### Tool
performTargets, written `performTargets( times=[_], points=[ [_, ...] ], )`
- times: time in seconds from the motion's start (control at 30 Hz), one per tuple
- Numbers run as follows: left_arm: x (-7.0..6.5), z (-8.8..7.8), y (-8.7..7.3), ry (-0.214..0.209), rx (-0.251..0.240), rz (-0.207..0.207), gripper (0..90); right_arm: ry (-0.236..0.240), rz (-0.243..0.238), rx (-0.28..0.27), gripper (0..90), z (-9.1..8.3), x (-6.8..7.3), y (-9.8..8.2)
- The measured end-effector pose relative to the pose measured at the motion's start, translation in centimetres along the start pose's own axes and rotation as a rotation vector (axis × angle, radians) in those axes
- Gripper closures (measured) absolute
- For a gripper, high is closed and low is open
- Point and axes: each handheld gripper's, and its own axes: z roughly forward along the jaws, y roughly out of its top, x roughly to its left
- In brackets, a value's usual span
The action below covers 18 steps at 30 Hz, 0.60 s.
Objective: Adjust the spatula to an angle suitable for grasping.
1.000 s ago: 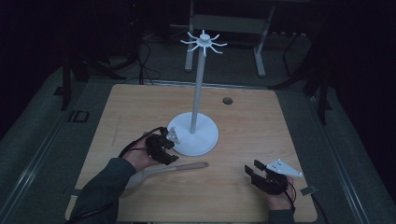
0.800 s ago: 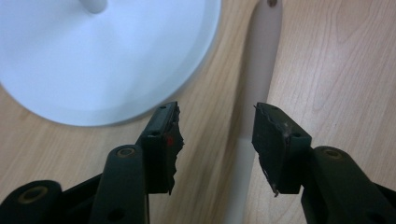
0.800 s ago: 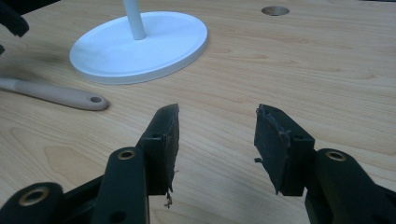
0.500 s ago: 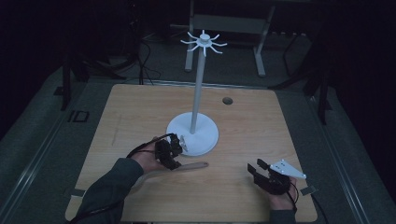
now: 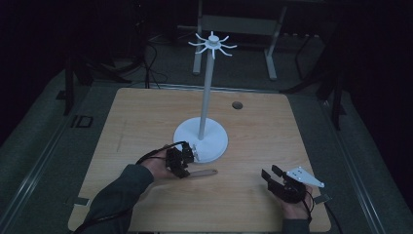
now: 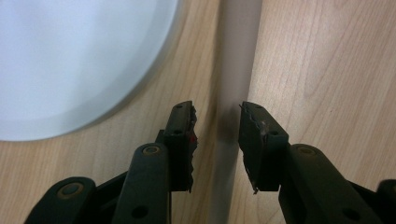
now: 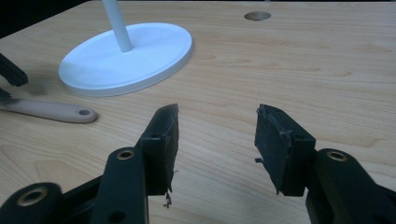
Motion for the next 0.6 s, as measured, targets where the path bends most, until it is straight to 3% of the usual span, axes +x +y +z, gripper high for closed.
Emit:
performTargets(
  times=[0.6],
  points=[
    [-0.5, 1.5, 0.4, -0.03, 0.086, 0.03, 72.1, 0.0, -0.002, 0.0, 49.1, 0.0, 0.0, 0.0]
  ],
)
